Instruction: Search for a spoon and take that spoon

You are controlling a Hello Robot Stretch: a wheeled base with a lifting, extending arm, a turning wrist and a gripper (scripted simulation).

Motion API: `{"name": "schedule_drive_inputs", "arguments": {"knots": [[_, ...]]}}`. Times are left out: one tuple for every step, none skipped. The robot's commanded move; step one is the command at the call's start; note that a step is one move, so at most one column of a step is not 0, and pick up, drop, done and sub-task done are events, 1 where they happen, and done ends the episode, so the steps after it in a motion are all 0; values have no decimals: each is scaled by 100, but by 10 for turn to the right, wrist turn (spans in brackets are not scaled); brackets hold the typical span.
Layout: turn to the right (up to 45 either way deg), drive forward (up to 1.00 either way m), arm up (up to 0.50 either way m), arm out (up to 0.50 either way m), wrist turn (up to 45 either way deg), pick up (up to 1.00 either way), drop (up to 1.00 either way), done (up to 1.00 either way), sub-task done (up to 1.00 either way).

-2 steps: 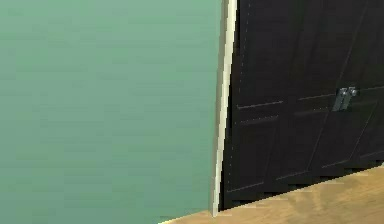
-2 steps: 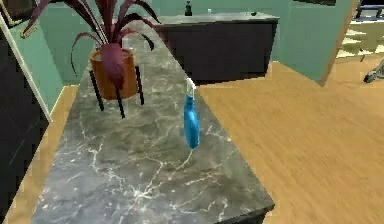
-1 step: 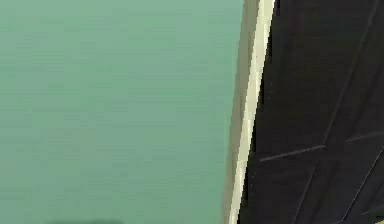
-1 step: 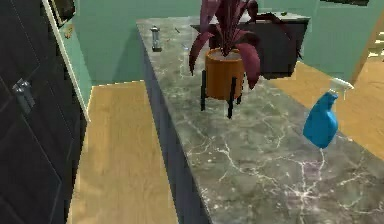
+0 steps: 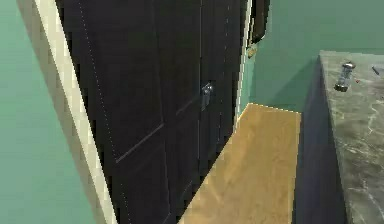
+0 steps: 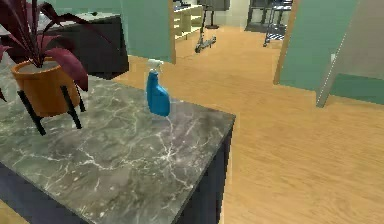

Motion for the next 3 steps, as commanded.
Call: {"name": "schedule_drive_inputs", "arguments": {"knots": [[210,0,0,0,0,0,0,0,0],[0,65,0,0,0,0,0,0,0],[30,0,0,0,0,0,0,0,0]]}}
